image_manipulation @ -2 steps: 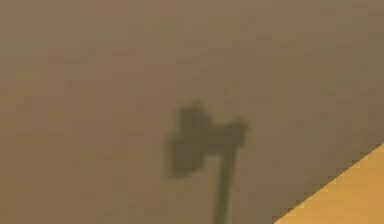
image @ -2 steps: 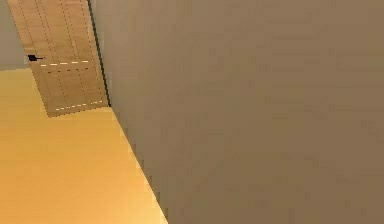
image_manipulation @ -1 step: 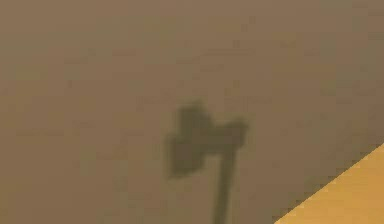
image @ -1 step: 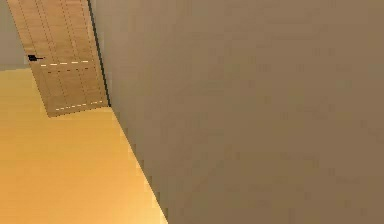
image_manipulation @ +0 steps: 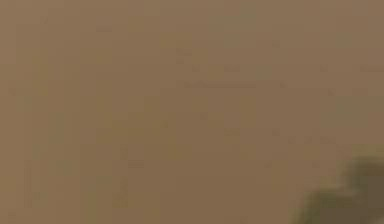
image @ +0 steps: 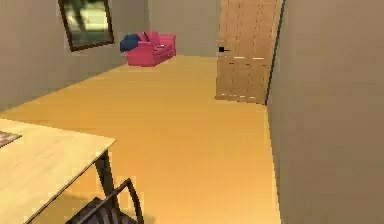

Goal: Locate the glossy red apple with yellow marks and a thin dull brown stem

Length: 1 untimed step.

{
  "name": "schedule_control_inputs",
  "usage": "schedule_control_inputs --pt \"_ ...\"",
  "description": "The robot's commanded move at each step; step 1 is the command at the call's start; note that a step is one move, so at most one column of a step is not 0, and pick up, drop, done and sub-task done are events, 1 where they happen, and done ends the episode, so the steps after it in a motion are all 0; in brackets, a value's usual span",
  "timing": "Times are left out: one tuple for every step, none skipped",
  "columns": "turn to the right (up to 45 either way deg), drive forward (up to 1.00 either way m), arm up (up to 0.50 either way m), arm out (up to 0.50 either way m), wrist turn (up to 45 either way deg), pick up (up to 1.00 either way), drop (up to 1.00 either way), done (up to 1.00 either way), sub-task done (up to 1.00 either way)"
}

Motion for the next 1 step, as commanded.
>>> schedule_control_inputs --pt "-45.0 0.00 0.00 0.00 0.0 0.00 0.00 0.00 0.00"
